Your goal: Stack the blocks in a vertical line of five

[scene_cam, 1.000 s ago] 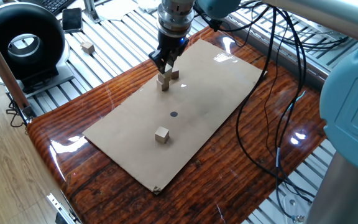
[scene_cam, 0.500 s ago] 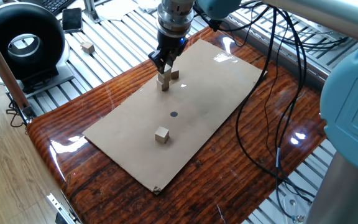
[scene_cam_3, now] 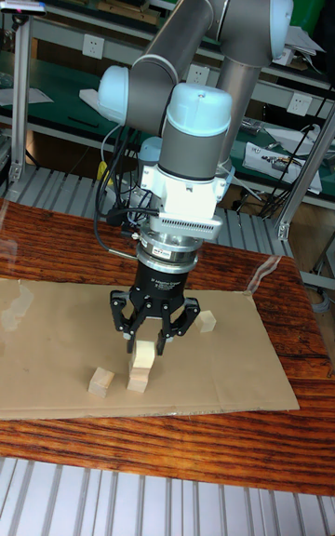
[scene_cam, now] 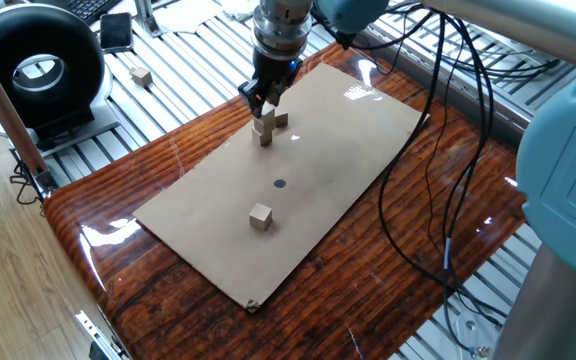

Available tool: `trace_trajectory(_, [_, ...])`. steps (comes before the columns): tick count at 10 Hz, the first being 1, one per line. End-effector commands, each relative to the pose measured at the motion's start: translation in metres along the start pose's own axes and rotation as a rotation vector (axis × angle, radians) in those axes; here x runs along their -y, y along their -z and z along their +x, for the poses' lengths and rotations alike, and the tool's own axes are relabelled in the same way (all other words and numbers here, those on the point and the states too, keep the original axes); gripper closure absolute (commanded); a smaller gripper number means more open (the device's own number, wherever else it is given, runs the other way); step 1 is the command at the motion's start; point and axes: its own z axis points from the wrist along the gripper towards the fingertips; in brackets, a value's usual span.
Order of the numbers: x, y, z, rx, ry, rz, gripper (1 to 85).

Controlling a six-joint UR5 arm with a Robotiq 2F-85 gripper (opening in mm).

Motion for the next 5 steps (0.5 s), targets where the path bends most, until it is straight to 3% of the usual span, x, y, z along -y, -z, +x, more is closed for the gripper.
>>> trace_trajectory(1, [0.0,0.001,-0.002,0.006,-0.001,-0.004,0.7])
trace_trajectory(3, [-0.002,0.002,0.0,0.001,-0.004,-0.014,0.7])
trace_trajectory(5, [-0.002,0.013,0.016,-0.046,0.002,-0.011,0.7])
